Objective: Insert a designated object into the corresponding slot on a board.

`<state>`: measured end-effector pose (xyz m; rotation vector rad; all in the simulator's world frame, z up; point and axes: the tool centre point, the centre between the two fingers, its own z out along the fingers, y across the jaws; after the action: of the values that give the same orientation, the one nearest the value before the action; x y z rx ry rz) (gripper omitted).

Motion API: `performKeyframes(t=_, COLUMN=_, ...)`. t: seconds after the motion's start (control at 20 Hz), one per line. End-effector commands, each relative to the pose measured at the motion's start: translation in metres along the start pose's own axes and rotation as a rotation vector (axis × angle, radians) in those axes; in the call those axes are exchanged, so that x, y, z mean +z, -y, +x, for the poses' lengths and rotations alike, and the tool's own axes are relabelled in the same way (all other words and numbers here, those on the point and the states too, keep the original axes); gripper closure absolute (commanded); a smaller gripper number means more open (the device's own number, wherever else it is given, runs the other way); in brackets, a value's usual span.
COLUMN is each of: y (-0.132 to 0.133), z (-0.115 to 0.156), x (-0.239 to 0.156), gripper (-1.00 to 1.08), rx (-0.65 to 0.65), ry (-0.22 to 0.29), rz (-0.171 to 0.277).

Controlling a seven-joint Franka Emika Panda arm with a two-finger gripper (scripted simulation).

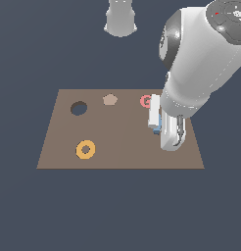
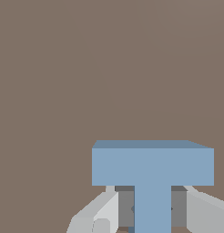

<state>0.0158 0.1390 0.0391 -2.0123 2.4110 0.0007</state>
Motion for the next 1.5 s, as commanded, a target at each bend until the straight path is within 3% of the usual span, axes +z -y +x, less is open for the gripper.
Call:
performKeyframes(t=0.0, y=0.001, z=-0.003, x=0.0, gripper=1.08, rx=0.046, ry=0.0, rz=0.0)
performKeyframes(t=0.4, y=0.003, z=-0.009, x=-0.001, gripper=1.08, rx=0.125, ry=0.0, rz=0.0)
performKeyframes(t=1.0, y=0.003, z=-0.009, x=0.009, gripper=1.08, rx=0.135, ry=0.0, rz=0.0)
performKeyframes(t=1.05, y=0.003, z=-0.009, x=0.009, gripper=-0.92, rx=0.135, ry=0.0, rz=0.0)
performKeyframes(t=1.45, y=0.003, z=-0.009, x=0.009, gripper=-0.92, rx=0.135, ry=0.0, rz=0.0)
